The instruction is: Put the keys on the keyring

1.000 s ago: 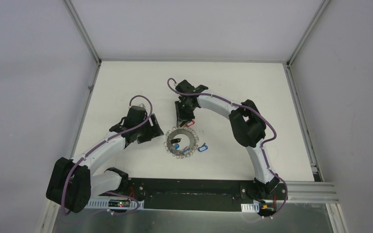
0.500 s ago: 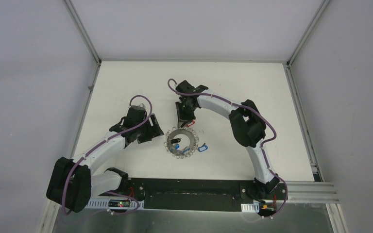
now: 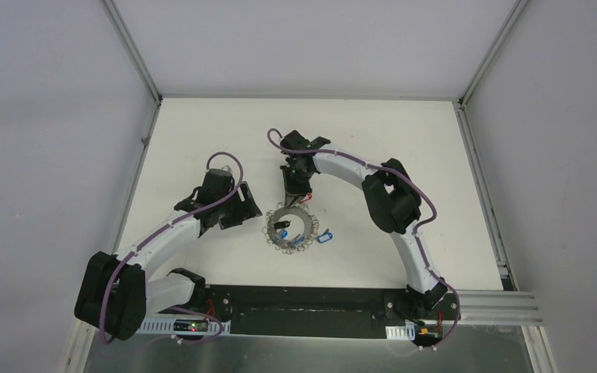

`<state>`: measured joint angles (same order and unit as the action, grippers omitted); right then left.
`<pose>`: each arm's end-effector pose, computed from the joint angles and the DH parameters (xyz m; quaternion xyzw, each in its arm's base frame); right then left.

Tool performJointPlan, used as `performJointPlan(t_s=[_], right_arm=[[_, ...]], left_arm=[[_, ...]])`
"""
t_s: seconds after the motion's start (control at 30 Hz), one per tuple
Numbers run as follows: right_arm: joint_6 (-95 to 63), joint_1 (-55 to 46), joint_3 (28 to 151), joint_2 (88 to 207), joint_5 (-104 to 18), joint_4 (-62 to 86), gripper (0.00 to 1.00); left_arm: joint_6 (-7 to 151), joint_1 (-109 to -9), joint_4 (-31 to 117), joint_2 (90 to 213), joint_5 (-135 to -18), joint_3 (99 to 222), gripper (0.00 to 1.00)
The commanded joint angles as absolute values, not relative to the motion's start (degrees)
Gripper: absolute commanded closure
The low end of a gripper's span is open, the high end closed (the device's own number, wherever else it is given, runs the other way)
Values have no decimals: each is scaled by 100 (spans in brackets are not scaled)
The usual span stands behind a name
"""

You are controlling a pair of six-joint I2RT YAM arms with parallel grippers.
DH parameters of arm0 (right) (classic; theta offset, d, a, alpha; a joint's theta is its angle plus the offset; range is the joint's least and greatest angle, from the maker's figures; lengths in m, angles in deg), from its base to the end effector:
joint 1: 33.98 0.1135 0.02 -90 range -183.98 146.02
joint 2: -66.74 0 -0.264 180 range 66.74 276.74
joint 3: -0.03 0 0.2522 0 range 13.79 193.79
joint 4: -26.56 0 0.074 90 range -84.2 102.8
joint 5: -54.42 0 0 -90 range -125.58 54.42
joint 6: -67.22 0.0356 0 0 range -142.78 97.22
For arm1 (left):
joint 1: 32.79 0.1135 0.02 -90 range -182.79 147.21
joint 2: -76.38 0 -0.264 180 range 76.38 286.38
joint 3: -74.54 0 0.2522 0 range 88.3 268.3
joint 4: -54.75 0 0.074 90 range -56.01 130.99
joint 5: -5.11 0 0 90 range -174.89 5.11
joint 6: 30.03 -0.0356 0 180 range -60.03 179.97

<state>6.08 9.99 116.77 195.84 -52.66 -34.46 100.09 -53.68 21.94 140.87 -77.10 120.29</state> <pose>0.3265 0.3295 0.1609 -0.1499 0.9672 0.2031 0.0278 0.1974 -0.0805 0.1852 -0.1353 0.9326 -0.2220 0.2505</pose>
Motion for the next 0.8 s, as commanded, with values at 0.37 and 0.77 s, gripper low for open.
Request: performJointPlan(t_s=[0.37,0.77], right_arm=[[-70,979,11955,19047,-5322,-3732,100],[-1110,1015,9824,15951,-5465,-2656,100]], left_arm=[[10077,-5292,2409,14020,-7662,12057,30],[9448,-5292,2423,12350,-7085,12250,29]])
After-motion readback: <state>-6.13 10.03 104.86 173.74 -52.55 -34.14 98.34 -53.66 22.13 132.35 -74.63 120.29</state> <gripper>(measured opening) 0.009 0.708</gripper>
